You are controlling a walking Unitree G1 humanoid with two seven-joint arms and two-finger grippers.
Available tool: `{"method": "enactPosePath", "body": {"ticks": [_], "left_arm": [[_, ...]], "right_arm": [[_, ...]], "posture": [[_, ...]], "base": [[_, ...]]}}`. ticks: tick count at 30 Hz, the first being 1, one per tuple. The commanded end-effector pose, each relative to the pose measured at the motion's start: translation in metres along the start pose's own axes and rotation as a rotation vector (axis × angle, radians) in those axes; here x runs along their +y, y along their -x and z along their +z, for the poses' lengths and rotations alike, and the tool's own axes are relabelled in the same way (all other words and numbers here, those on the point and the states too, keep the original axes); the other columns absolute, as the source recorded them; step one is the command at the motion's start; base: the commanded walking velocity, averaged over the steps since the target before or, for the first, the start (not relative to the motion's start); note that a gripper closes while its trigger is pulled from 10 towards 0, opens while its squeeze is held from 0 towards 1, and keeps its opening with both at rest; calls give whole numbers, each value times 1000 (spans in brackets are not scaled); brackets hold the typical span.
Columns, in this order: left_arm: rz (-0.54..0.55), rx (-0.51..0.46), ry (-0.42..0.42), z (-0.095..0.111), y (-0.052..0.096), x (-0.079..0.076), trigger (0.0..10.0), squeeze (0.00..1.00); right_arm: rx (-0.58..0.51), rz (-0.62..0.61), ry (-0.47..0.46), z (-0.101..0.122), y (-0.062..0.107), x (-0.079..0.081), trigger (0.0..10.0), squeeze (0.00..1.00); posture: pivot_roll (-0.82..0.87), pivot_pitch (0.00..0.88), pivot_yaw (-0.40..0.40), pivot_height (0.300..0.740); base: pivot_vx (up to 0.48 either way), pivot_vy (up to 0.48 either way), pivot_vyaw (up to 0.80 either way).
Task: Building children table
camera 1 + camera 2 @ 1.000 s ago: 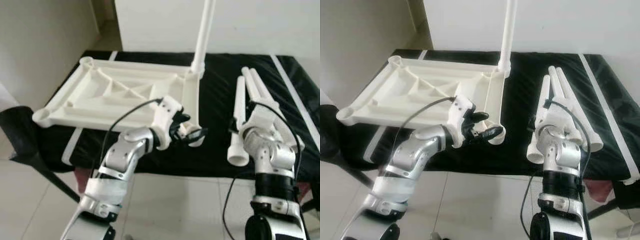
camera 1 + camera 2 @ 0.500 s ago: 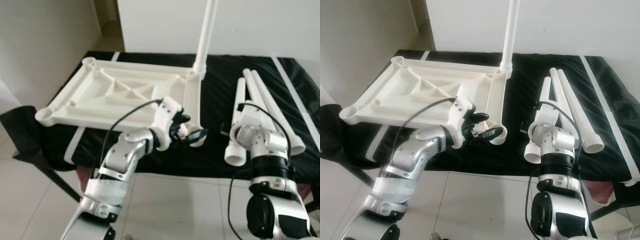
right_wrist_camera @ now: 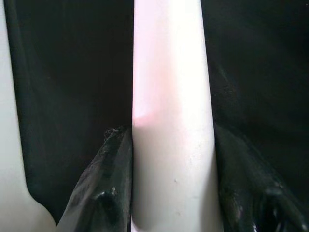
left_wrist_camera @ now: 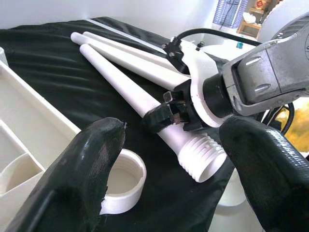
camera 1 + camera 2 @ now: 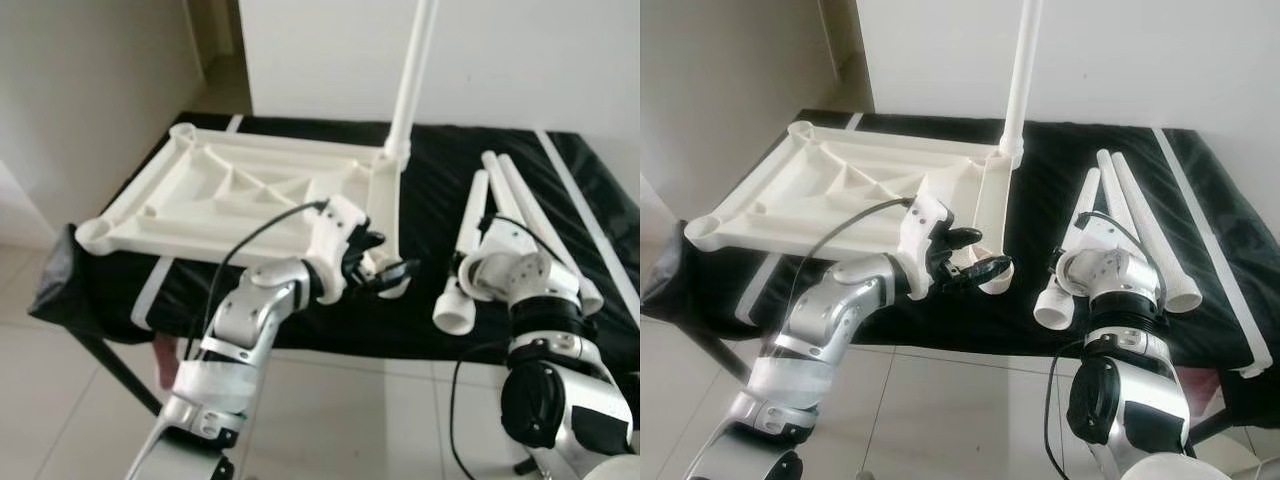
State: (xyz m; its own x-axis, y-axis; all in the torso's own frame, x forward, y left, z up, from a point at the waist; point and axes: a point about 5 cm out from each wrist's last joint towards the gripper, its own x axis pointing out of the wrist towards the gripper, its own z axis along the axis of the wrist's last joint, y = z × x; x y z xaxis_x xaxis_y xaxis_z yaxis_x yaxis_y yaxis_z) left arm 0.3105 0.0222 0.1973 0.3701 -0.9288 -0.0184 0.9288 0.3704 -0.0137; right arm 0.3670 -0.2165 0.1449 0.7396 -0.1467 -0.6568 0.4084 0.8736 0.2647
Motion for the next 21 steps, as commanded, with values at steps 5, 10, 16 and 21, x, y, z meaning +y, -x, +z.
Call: {"method": "enactPosePath", "body": {"ticks": [5, 10, 16, 21], "left_arm": [[54, 1, -8, 3, 2, 7, 10000, 0], [84, 12, -17, 7, 8, 18, 10000, 0], [165, 26, -45, 17, 12, 40, 10000, 0], [229, 52, -46, 20, 13, 53, 10000, 0]], "right_arm": [[-18, 26, 64, -6, -1, 6, 0, 0], [-392, 11, 199, 26, 19, 9, 10000, 0], [-565, 162, 100, 35, 37, 15, 10000, 0], [-659, 256, 117, 35, 48, 19, 10000, 0]], "posture": [[-12, 0, 2, 740], [-7, 0, -2, 740], [-6, 6, -2, 740], [-7, 10, 2, 740]], "base": [[0, 0, 0], [0, 0, 0], [0, 0, 0], [0, 0, 0]]}}
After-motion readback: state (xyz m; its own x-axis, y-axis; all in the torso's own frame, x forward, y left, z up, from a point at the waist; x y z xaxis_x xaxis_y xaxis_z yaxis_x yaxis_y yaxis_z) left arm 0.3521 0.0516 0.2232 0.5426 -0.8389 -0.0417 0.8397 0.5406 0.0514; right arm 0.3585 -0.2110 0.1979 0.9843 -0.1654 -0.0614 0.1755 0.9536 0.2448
